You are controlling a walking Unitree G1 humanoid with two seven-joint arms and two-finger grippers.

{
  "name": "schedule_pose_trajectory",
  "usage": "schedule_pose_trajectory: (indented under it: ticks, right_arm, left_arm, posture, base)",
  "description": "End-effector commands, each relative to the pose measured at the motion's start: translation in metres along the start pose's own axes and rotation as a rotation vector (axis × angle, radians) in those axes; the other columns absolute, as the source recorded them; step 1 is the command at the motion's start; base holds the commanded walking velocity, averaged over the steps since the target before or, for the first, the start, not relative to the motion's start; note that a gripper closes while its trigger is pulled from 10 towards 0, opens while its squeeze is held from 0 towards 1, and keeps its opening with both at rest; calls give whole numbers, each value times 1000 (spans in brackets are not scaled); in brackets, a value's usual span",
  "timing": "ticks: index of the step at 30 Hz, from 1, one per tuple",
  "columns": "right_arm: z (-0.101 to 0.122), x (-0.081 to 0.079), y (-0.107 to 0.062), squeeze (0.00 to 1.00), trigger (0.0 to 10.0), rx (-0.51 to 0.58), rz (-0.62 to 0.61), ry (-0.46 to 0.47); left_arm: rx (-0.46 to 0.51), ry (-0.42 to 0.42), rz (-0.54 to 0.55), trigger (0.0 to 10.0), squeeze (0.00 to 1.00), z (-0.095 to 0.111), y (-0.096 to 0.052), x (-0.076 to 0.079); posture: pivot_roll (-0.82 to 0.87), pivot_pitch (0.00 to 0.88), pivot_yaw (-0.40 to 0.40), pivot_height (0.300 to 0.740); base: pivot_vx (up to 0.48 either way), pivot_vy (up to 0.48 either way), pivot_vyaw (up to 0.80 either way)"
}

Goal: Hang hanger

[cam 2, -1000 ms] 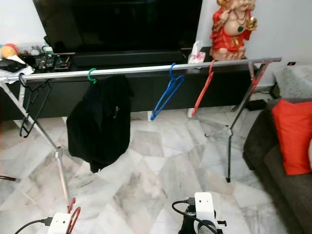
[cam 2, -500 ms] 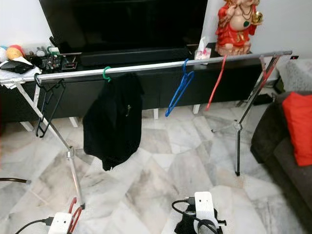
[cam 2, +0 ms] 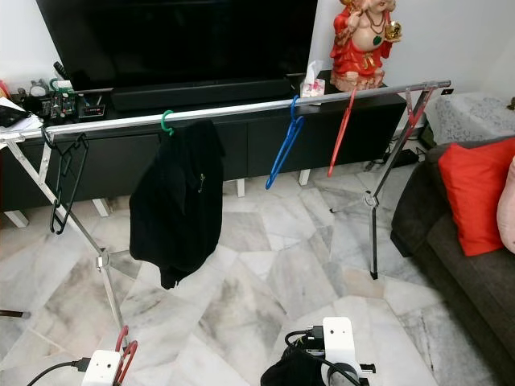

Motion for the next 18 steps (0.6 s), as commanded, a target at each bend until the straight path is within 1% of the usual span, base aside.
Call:
schedule_pose_trajectory:
  ticks: [1, 9, 18]
  right_arm:
    - [9, 2, 2, 0, 10000, 43, -10, 7]
    - [16, 1, 4, 0, 10000, 69, -14, 16]
    - [29, 2, 7, 0, 10000, 120, -20, 31]
  left_arm:
    - [-8, 4, 0, 10000, 0, -3, -1, 0]
    - [4, 23, -14, 10000, 0, -1, 0, 3]
    - [4, 9, -14, 10000, 0, -1, 0, 3]
  posture:
    - [-44, 0, 10, 740]
    - [-45, 0, 12, 740]
    - [-42, 0, 11, 740]
  base:
    - [0, 0, 0]
    - [0, 0, 0]
    - [0, 0, 0]
Point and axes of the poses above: a point about 5 cm out from each wrist's last joint towards the gripper, its own y axis pointing out of the wrist towards the gripper, its own z axis along the axis of the wrist's last joint, x = y × z, the point moved 2 cm from there along y, pointing out of the wrist towards the gripper, and after that the axes turned 6 degrees about y, right-handed, at the moved point
